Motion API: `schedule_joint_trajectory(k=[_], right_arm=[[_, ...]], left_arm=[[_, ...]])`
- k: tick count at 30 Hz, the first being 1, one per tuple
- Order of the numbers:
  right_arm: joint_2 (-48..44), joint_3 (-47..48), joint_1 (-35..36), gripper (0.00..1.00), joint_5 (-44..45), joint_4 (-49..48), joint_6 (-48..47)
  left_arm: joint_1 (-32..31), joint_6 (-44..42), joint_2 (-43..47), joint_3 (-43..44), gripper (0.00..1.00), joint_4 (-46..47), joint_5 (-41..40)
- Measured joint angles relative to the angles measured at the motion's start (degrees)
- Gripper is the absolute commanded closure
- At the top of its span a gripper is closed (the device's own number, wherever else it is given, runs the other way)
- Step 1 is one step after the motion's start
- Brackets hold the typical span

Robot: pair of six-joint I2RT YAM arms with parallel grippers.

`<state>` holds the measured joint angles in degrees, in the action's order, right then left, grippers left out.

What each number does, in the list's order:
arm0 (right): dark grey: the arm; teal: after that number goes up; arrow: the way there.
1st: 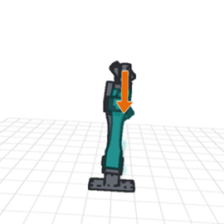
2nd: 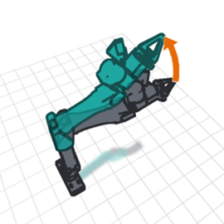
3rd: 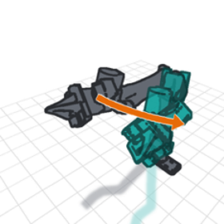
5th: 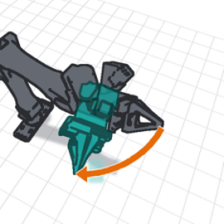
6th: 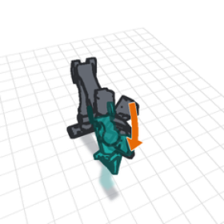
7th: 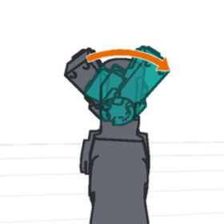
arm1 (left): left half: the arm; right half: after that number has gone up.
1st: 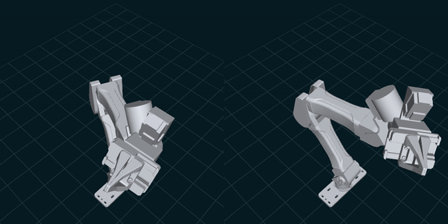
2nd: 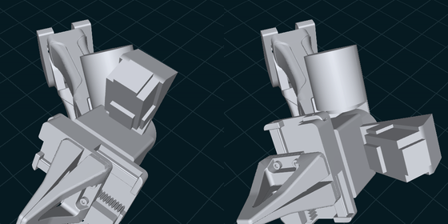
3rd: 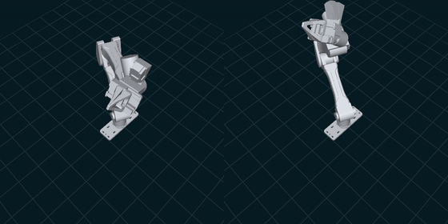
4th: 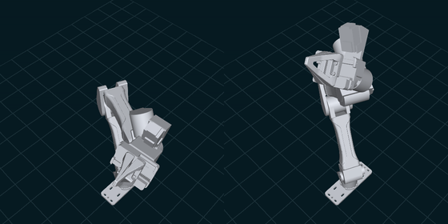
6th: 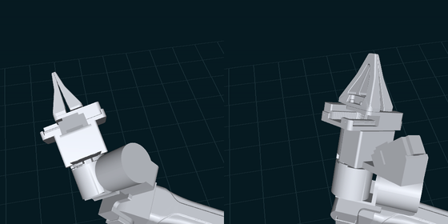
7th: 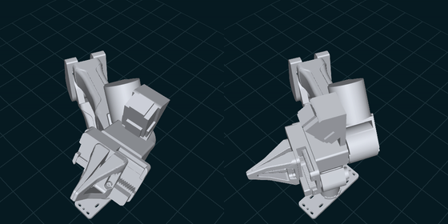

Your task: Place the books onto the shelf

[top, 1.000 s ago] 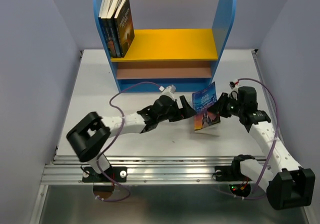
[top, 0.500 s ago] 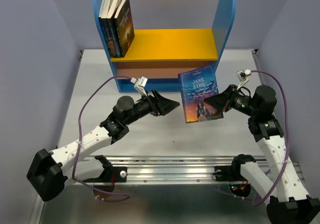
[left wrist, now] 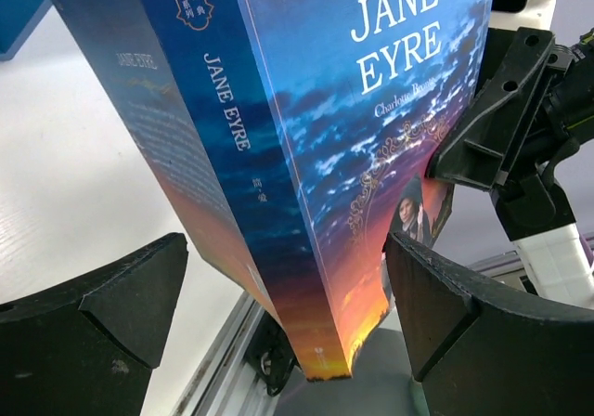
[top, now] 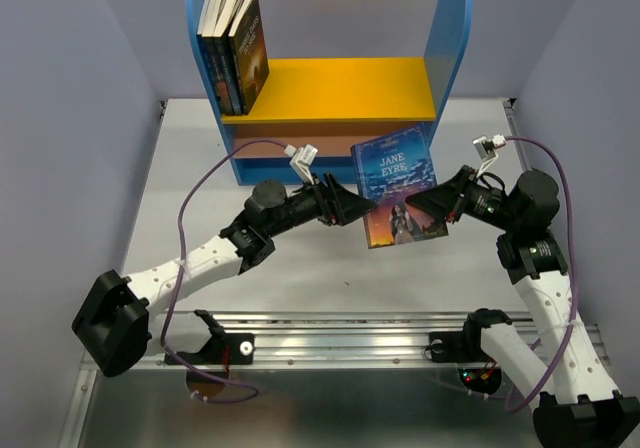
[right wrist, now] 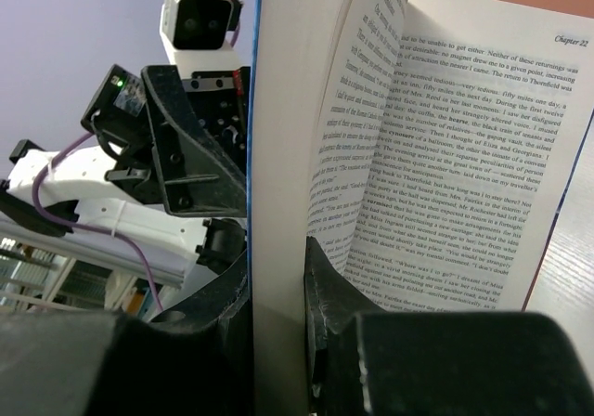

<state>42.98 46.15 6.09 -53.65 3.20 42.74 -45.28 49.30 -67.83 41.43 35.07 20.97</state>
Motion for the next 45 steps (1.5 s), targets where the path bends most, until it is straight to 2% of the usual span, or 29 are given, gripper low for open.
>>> schedule_joint_trajectory(k=[6,8,9,11,12,14,15,20,21,24,25,26,27,28,29,36,45], right_arm=[[0.00,-0.02,0.39,0.99,-2.12,-2.78,1.88],[0.00,-0.02,0.37,0.99,-2.54,-4.17,2.60],[0.00,-0.02,0.37,0.99,-2.49,-4.61,2.73],[0.00,-0.02,0.37,0.99,-2.40,-5.07,2.80],[0.00,-0.02,0.37,0.99,-2.45,-5.05,2.93],[0.02,-0.02,0.35,0.99,-2.45,-4.92,2.93],[0.02,-0.04,0.33,0.99,-2.40,-4.74,2.78],[0.46,0.59,0.07,0.99,-0.52,-3.61,-0.13],[0.70,1.01,0.07,0.90,-0.33,-2.56,-0.61],[2.36,3.10,0.02,0.41,2.10,3.04,-3.26],[2.80,3.85,0.00,0.28,3.13,4.74,-4.02],[3.43,5.27,0.07,0.20,5.31,7.21,-5.42],[4.02,6.88,0.33,0.07,7.65,9.46,-6.51],[4.26,7.76,0.39,0.07,8.87,10.73,-7.45],[4.28,9.03,0.44,0.00,11.58,12.48,-8.68],[2.01,12.20,0.70,0.00,26.56,16.96,-11.87],[2.12,12.24,0.70,0.00,38.05,21.14,-13.49]], left_arm=[[-0.39,-0.39,-3.72,2.62,0.01,2.21,-0.02],[-0.39,-0.39,-5.01,3.74,0.08,2.75,0.17],[-0.37,-0.33,-5.66,4.33,0.22,3.10,0.28],[-0.35,-0.13,-6.51,5.01,0.41,4.52,1.18],[-0.35,0.07,-6.78,5.16,0.63,5.20,1.53],[-0.31,0.59,-7.28,5.16,0.93,6.91,2.54],[0.04,2.27,-7.54,5.20,1.00,7.98,3.08],[1.36,2.21,-10.16,5.53,1.00,13.81,5.35],[1.49,2.25,-10.86,5.53,1.00,14.43,5.66],[1.79,1.33,-10.91,5.53,1.00,13.81,4.68],[1.79,0.79,-10.71,5.53,1.00,13.46,4.24],[1.70,-1.38,-10.05,5.57,1.00,12.11,3.67],[1.38,-3.28,-9.16,5.60,1.00,10.23,3.02],[0.72,-5.14,-7.93,5.60,1.00,7.65,1.64],[0.31,-7.65,-6.45,5.64,1.00,4.96,0.55],[-1.07,-22.47,3.13,8.52,1.00,-10.25,-10.97],[-0.63,-36.46,4.61,18.91,1.00,-16.15,-25.49]])
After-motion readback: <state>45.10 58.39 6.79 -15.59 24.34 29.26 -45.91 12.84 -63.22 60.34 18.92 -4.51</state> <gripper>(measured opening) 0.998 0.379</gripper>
